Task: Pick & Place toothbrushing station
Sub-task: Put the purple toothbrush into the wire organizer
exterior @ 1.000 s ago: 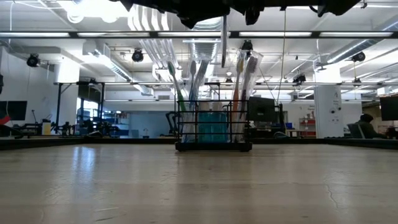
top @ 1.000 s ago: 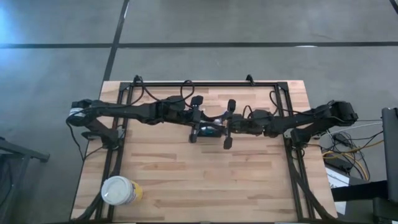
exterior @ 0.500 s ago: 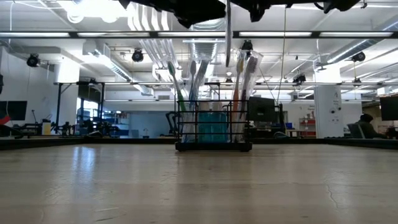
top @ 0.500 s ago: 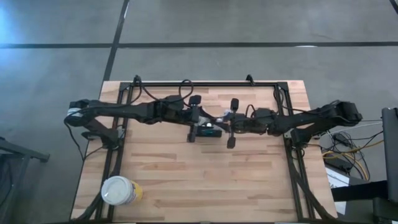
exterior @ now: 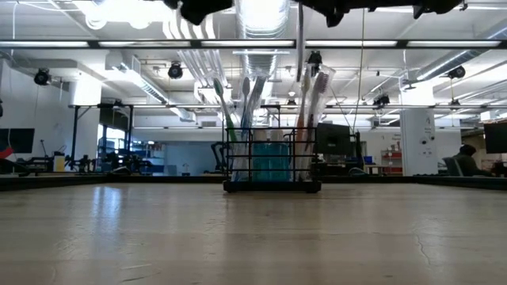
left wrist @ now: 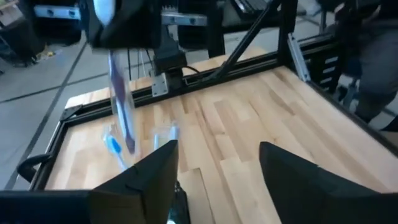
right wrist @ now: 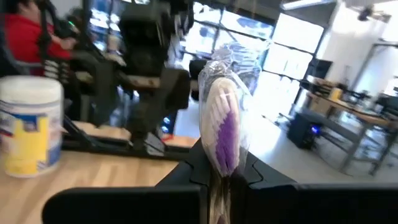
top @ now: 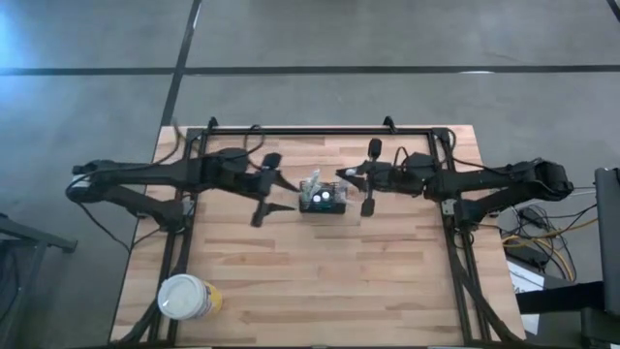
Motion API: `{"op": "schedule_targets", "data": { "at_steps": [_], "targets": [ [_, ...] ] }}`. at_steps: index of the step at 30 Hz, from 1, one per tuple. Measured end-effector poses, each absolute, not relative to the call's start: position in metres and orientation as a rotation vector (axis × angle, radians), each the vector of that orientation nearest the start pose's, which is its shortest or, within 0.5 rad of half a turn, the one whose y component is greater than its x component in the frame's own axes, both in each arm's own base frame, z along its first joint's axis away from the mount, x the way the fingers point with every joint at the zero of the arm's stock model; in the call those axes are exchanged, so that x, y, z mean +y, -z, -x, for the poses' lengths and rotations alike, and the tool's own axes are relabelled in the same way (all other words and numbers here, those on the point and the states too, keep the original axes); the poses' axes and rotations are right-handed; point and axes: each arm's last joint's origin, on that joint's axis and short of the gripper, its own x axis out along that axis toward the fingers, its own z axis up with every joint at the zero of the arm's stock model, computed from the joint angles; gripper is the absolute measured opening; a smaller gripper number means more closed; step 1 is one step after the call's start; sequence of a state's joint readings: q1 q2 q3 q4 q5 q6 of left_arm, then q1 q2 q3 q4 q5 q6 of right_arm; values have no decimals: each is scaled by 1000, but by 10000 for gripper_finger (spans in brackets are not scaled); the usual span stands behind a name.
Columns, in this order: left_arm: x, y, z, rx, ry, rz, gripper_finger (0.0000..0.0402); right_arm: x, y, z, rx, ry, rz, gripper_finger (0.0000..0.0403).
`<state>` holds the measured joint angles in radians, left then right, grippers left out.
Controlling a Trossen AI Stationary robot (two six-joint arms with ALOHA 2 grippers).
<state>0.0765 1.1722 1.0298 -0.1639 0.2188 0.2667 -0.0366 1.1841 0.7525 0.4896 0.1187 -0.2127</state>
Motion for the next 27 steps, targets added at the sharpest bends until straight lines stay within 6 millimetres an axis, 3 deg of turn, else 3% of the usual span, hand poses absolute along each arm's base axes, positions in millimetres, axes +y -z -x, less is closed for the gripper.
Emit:
{"op": "schedule_targets", "data": {
  "at_steps": [7, 14, 19, 27],
  "targets": [
    [10, -302, -210, 175, 159, -173, 156, -24, -316, -257, -70, 163, 206, 9],
    [7, -256, -170, 18, 140, -103, 18, -36, -300, -266, 4, 158, 157, 9],
    [6, -243, -151, -39, 135, -80, 9, -39, -284, -275, 34, 163, 125, 9],
    [5, -244, -141, -79, 128, -71, 6, -40, -256, -274, 15, 202, 97, 9]
  ]
}}
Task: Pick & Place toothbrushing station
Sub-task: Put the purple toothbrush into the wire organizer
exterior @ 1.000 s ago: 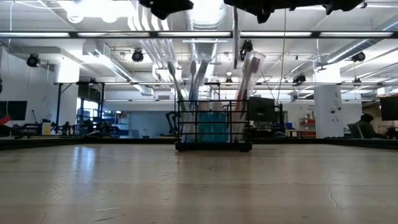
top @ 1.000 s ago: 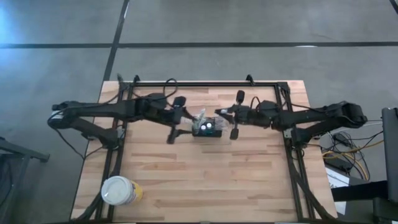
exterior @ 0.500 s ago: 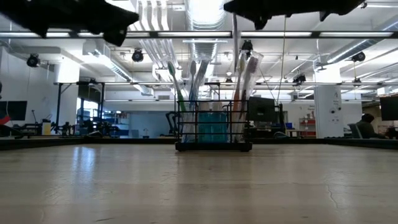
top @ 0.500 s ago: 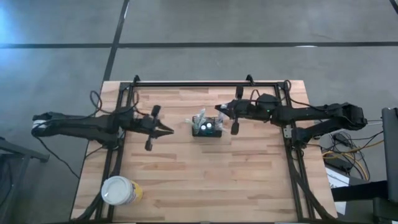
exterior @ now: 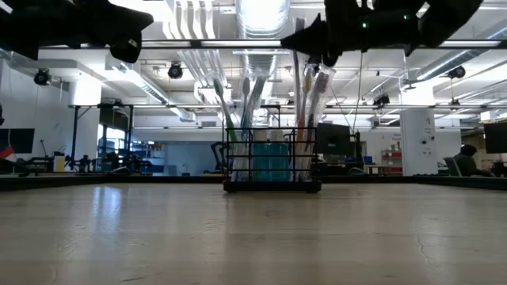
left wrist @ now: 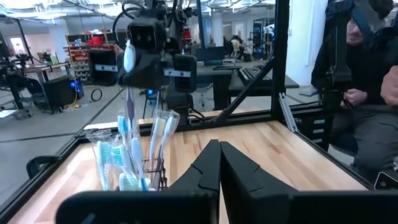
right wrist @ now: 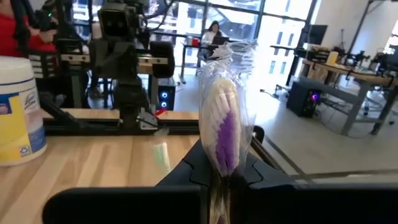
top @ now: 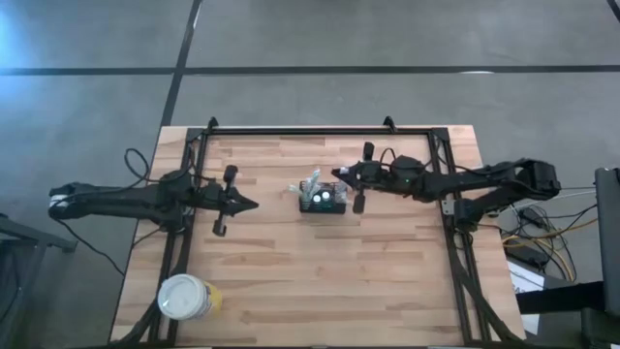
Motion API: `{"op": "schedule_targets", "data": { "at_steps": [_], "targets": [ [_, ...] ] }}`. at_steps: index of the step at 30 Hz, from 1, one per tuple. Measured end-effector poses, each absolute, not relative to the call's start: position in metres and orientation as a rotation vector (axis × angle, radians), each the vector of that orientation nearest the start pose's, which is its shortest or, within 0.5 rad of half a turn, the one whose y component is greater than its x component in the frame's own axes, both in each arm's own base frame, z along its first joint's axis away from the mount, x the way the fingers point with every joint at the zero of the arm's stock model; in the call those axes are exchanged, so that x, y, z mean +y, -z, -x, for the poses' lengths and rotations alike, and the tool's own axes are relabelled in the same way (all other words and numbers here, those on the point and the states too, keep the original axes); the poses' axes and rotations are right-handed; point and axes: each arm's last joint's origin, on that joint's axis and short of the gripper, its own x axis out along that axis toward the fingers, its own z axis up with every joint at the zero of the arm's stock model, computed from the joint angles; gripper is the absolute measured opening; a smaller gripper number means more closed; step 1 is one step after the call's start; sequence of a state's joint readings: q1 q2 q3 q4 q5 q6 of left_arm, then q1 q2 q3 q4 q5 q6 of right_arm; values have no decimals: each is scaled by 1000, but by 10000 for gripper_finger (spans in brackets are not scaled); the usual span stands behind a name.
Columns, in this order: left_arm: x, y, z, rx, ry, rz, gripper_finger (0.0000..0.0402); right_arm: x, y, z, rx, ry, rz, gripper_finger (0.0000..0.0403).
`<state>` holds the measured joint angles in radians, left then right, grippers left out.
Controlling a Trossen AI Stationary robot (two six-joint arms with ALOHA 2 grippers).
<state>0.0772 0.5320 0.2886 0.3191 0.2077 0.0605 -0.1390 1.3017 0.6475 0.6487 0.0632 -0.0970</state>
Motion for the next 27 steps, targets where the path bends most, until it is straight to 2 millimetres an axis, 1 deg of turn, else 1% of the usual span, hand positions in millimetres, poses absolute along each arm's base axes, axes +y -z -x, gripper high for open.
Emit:
{"op": "schedule_targets", "data": {
  "at_steps": [5, 8, 12, 21, 27],
  "targets": [
    [5, -243, -141, -70, 128, -68, 3, -41, -236, -266, -8, 231, 79, 9],
    [5, -243, -141, -70, 128, -68, 6, -45, -227, -262, -64, 250, 58, 9],
    [5, -243, -141, -71, 125, -68, 4, -50, -213, -260, -79, 269, 35, 9],
    [5, -243, -141, -68, 111, -68, 6, -55, -189, -273, 5, 293, 22, 11],
    [5, -241, -141, -51, 110, -66, 3, -56, -172, -281, 6, 301, 9, 11]
  ]
}}
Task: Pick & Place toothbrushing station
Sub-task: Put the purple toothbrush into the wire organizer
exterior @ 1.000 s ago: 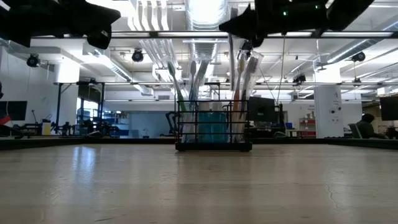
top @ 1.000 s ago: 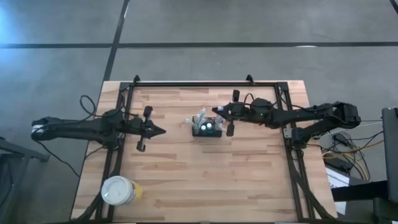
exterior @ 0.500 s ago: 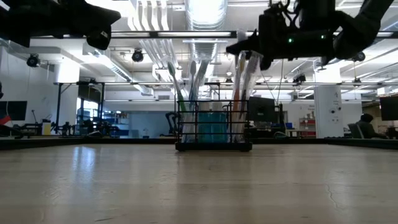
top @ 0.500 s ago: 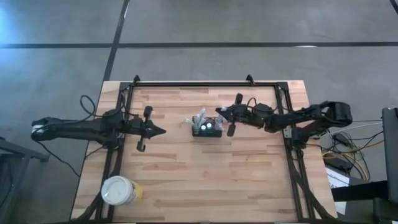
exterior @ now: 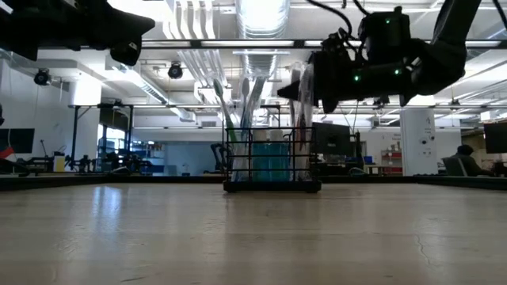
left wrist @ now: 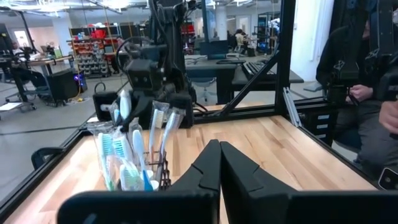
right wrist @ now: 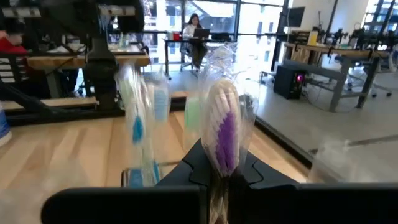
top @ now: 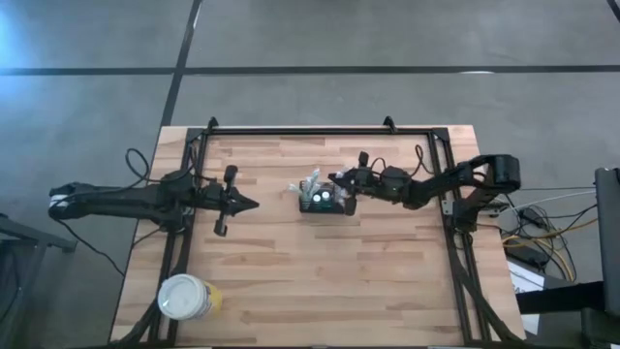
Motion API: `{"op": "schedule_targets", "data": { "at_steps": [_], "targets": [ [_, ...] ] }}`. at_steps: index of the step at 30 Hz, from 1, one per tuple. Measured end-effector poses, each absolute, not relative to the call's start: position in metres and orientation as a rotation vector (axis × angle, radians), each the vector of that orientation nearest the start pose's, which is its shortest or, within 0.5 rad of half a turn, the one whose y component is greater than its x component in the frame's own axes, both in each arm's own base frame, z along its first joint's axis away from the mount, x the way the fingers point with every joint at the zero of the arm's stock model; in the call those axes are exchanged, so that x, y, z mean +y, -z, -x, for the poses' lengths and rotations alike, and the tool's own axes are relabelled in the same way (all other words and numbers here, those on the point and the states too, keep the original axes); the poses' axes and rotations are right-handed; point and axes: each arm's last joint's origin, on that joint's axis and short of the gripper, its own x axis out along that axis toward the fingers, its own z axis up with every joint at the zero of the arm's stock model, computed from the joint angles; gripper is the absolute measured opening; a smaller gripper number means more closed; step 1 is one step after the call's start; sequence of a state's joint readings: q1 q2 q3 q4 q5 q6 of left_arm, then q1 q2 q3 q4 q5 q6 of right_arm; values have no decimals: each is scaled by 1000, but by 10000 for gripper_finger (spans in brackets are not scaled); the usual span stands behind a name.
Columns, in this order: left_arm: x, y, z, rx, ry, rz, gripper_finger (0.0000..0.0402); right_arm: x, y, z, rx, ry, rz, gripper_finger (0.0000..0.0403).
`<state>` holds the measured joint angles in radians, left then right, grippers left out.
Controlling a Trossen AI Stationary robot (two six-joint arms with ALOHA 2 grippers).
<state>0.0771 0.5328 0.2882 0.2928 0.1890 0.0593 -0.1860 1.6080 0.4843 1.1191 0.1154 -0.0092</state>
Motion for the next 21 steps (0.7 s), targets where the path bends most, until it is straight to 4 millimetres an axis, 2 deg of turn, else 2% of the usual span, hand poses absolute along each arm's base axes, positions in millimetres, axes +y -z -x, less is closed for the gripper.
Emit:
{"op": "schedule_targets", "data": {
  "at_steps": [7, 17, 21],
  "targets": [
    [5, -241, -141, -52, 110, -66, 6, -57, -151, -286, 57, 304, -19, 12],
    [6, -241, -141, -50, 103, -66, 9, -56, -149, -287, 64, 267, -26, 13],
    [6, -240, -141, -43, 101, -72, 12, -56, -147, -286, 68, 257, -78, 21]
  ]
}}
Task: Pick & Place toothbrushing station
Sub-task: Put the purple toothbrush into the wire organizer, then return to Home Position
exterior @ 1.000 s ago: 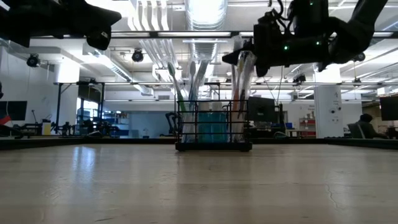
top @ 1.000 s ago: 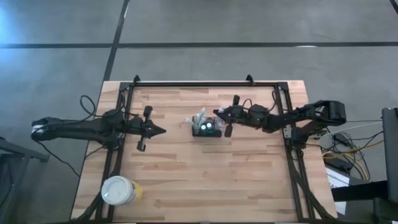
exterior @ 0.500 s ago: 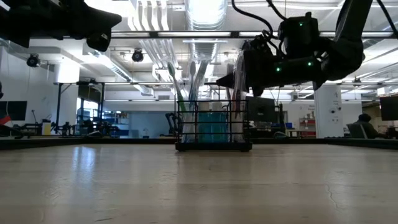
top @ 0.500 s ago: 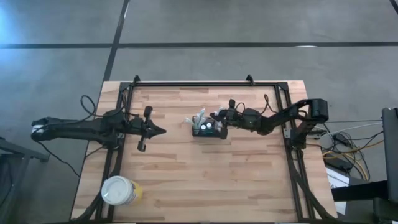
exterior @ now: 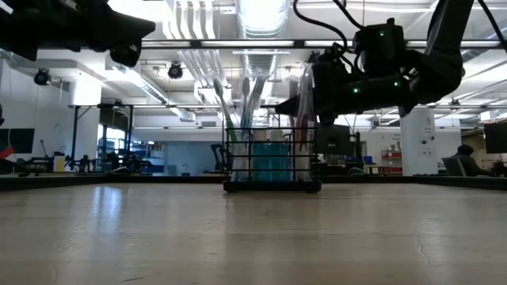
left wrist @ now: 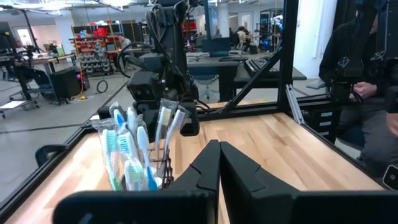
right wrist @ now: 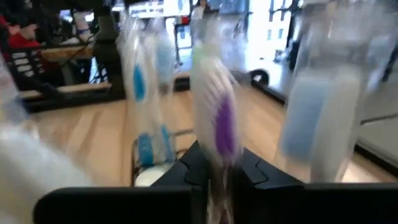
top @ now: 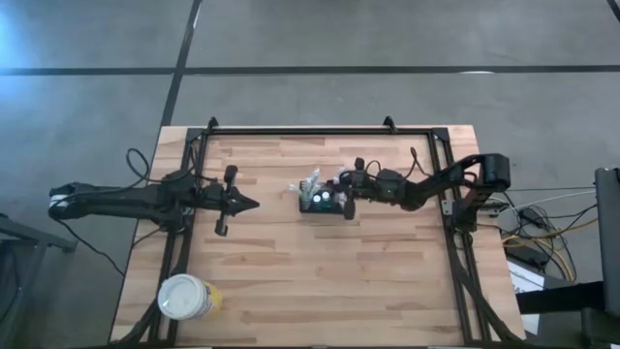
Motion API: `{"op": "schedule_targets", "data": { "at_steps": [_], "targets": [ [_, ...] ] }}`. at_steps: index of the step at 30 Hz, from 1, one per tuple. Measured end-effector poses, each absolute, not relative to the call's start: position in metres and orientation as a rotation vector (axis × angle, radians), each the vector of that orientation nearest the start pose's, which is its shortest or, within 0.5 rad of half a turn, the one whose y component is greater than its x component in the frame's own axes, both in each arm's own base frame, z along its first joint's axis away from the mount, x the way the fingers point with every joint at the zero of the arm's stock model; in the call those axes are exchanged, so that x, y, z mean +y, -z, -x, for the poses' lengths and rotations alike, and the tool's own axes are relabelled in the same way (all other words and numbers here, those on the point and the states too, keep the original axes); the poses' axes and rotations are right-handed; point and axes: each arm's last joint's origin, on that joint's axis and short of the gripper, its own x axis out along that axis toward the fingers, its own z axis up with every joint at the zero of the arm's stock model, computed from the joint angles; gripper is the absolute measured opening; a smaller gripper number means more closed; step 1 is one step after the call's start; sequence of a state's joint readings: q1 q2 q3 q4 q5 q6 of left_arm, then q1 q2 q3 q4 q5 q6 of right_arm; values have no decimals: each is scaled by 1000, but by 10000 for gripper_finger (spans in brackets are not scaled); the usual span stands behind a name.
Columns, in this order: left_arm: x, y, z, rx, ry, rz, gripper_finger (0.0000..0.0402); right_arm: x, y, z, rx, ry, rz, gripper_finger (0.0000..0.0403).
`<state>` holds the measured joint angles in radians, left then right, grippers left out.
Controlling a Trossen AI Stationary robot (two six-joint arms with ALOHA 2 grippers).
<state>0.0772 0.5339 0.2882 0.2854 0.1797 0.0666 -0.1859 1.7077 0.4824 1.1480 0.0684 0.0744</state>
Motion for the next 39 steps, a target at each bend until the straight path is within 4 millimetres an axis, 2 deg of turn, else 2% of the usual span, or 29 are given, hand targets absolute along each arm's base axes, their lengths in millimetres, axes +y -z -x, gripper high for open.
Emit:
{"op": "schedule_targets", "data": {
  "at_steps": [5, 10, 18, 23, 28, 33, 36, 39],
  "targets": [
    [6, -239, -141, -25, 99, -70, 13, -54, -146, -286, 77, 233, -111, 79],
    [6, -239, -141, -24, 84, -72, 14, -52, -155, -285, 44, 225, -109, 139],
    [6, -239, -141, -25, 80, -79, 14, -49, -174, -278, 44, 222, -107, 187],
    [6, -240, -141, -24, 77, -90, 14, -48, -194, -270, 4, 223, -74, 196],
    [6, -246, -138, -2, 75, -123, 14, -45, -219, -253, 5, 222, -19, 196],
    [10, -255, -132, 81, -64, -217, 13, -41, -244, -229, 8, 223, 26, 195],
    [13, -262, -128, 128, -175, -271, 7, -38, -256, -211, 15, 223, 44, 181],
    [16, -267, -125, 134, -214, -314, 4, -35, -267, -193, -5, 221, 76, 147]
  ]
}}
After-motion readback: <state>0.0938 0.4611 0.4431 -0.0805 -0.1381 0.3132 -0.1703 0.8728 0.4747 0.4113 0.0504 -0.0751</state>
